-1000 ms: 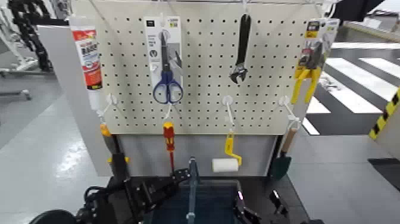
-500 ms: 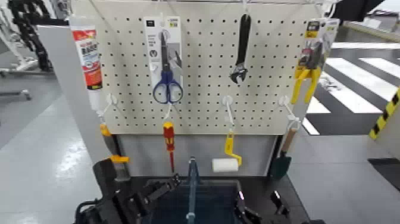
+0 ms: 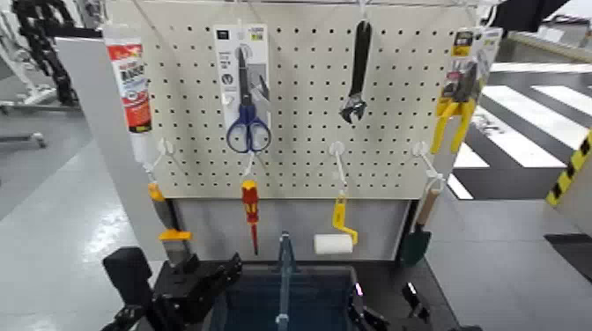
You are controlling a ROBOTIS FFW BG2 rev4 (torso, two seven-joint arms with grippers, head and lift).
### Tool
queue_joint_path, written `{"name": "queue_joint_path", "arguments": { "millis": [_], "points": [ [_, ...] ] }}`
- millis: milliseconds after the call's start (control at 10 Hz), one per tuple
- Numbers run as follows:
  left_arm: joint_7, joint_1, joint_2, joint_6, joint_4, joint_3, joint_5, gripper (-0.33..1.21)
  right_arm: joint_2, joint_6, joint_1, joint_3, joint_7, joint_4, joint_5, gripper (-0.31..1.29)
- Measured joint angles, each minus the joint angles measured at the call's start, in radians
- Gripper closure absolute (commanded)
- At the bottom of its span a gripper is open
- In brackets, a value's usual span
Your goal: Place the crate on the table.
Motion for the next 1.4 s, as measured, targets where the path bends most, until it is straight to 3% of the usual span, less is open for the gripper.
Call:
{"name": "queue_joint_path", "arguments": {
  "millis": [500, 700, 1400],
  "points": [
    [0.095, 0.117, -0.022, -0.307, 0.021, 0.0, -0.27, 0.18, 0.001, -0.002, 0.005, -0.008, 0.0, -0.006, 0.004, 0.14],
    [0.131, 0.164, -0.038, -0.391, 0.034, -0.002, -0.321, 0.18, 0.002, -0.006, 0.009, -0.012, 0.0, -0.009, 0.011, 0.14],
    [0.128, 0.186, -0.037, -0.412, 0.053, -0.011, -0.364, 0.18, 0.002, 0.003, 0.016, -0.028, -0.003, -0.029, 0.056, 0.14]
  ]
}}
